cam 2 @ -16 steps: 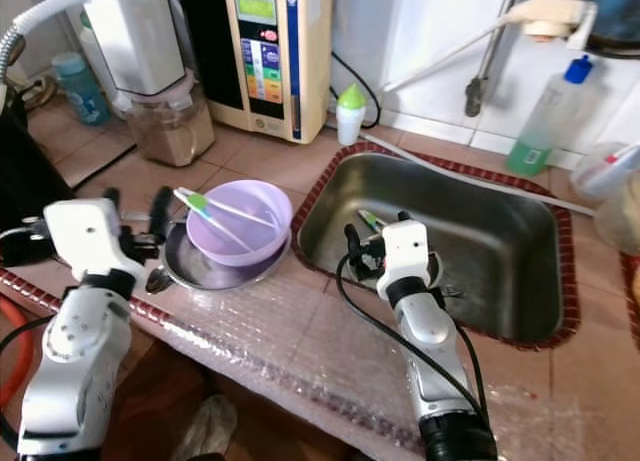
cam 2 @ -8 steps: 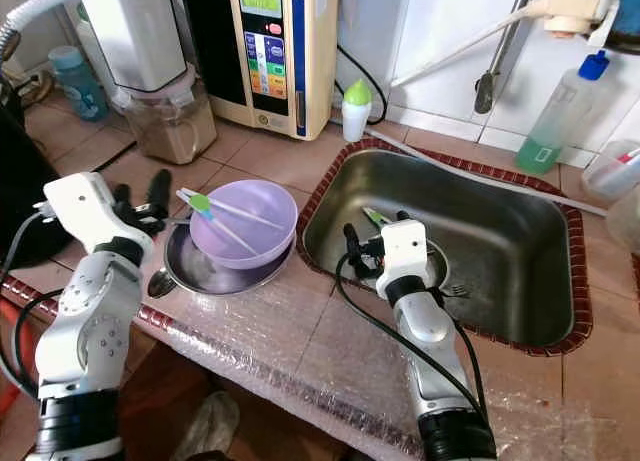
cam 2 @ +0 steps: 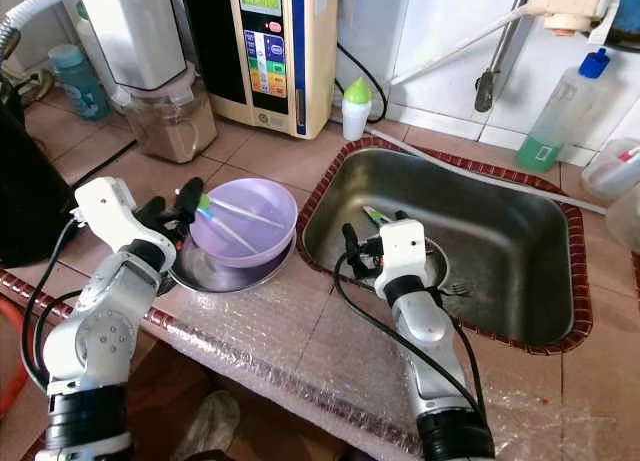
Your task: Kitchen organization
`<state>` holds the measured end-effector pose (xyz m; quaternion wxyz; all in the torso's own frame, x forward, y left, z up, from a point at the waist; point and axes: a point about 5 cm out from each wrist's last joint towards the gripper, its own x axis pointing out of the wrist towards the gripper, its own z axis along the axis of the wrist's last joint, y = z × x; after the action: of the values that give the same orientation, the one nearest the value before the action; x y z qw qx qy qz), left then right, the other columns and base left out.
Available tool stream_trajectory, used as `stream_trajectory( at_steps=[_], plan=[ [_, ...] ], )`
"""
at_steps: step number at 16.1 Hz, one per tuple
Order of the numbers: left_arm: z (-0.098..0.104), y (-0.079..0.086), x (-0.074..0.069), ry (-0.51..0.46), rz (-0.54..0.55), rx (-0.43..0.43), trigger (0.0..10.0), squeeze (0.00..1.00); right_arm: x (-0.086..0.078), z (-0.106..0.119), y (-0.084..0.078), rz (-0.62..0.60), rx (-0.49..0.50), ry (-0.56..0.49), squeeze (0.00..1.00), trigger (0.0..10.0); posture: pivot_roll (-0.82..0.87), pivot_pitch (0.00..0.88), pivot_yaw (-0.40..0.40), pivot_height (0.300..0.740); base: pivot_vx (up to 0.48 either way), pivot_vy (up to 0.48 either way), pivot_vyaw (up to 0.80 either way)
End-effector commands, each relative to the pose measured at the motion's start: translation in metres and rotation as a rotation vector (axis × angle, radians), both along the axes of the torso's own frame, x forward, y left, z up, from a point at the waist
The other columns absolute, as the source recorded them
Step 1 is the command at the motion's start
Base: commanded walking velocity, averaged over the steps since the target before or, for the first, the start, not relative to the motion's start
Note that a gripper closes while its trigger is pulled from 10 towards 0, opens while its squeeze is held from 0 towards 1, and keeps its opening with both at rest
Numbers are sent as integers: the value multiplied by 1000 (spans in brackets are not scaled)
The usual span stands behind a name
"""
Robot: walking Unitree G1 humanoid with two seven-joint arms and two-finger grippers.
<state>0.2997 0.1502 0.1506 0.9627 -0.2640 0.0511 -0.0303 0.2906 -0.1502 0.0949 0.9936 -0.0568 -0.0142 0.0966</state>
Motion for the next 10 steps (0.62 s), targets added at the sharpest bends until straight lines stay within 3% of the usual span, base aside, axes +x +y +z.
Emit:
stream_trajectory(
  at_steps=[1, 4, 5, 6, 10],
  plan=[
    [-1, 2, 3, 22, -5, -28, 10000, 0, 2, 1, 1, 6, -1, -5, 0, 10000, 21, 0, 10, 740, 0, 0, 0],
    [-3, 7, 9, 23, 11, -92, 10000, 0, 2, 1, 1, 6, -2, -3, 0, 10000, 19, 0, 16, 740, 0, 0, 0],
    [-3, 8, 10, 23, 12, -104, 1216, 0, 2, 1, 1, 6, -2, -3, 0, 10000, 19, 0, 16, 740, 0, 0, 0],
    [-3, 9, 13, 23, -2, -107, 0, 0, 2, 1, 1, 6, -2, -3, 0, 10000, 12, 0, 17, 740, 0, 0, 0],
    [-2, 10, 18, 33, -6, -115, 0, 0, 2, 1, 1, 9, -1, -2, 0, 10000, 11, 0, 17, 740, 0, 0, 0]
  ],
)
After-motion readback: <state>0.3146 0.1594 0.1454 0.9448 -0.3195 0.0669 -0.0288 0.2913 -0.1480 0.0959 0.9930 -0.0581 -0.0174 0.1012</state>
